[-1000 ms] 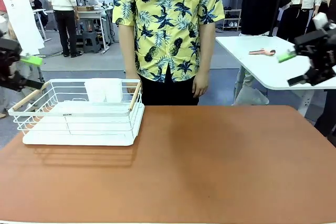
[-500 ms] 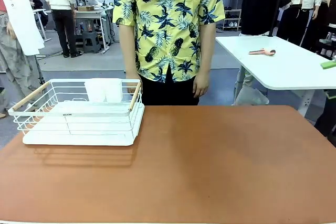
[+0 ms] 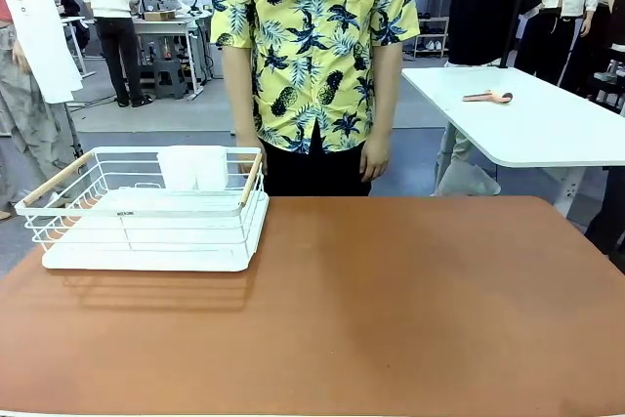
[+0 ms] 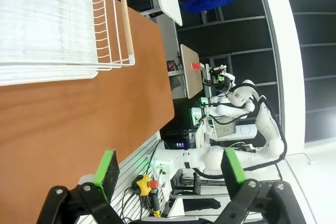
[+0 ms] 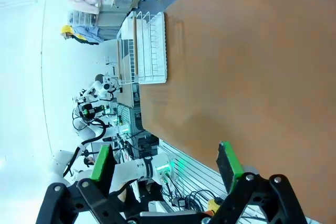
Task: Clean the table.
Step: Pick up the Lint Roller when the human hands it over.
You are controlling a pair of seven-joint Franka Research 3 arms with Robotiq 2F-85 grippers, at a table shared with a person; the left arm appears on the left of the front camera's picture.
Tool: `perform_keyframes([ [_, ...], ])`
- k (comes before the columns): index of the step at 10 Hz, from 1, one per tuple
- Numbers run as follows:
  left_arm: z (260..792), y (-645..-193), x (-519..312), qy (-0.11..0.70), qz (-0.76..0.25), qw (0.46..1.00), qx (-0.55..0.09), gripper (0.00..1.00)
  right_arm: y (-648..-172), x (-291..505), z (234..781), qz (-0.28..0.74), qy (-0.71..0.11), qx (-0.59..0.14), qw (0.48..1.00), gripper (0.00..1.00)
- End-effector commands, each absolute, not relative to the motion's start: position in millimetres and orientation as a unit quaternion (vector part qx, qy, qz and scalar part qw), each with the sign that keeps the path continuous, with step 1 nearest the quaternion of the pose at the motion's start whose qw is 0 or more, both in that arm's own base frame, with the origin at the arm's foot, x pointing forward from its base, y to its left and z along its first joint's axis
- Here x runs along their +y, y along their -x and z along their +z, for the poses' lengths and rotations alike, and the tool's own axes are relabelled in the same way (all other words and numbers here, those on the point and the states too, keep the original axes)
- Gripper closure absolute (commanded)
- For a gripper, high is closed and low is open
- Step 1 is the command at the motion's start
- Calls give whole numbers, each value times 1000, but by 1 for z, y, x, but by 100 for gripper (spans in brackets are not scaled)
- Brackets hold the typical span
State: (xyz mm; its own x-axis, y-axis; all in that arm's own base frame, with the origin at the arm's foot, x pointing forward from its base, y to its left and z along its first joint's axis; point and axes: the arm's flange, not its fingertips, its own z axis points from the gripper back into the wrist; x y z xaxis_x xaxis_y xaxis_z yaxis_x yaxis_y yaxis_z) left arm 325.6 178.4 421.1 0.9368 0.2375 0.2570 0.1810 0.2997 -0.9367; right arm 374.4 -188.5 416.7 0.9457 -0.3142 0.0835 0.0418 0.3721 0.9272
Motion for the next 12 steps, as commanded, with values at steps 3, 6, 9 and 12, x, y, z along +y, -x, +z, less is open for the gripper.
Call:
perform_keyframes([
  [3, 423, -325, 186, 602, 11, 776, -186, 0, -378, -188, 417, -104, -559, -135, 811, 0],
  [6, 421, -323, 182, 594, 21, 784, -178, 0, -374, -190, 415, -113, -552, -125, 817, 0],
  [9, 421, -323, 182, 594, 21, 784, -178, 0, -374, -190, 415, -113, -552, -125, 817, 0],
  [12, 421, -323, 182, 594, 21, 784, -178, 0, -374, -190, 415, -113, -552, -125, 817, 0],
])
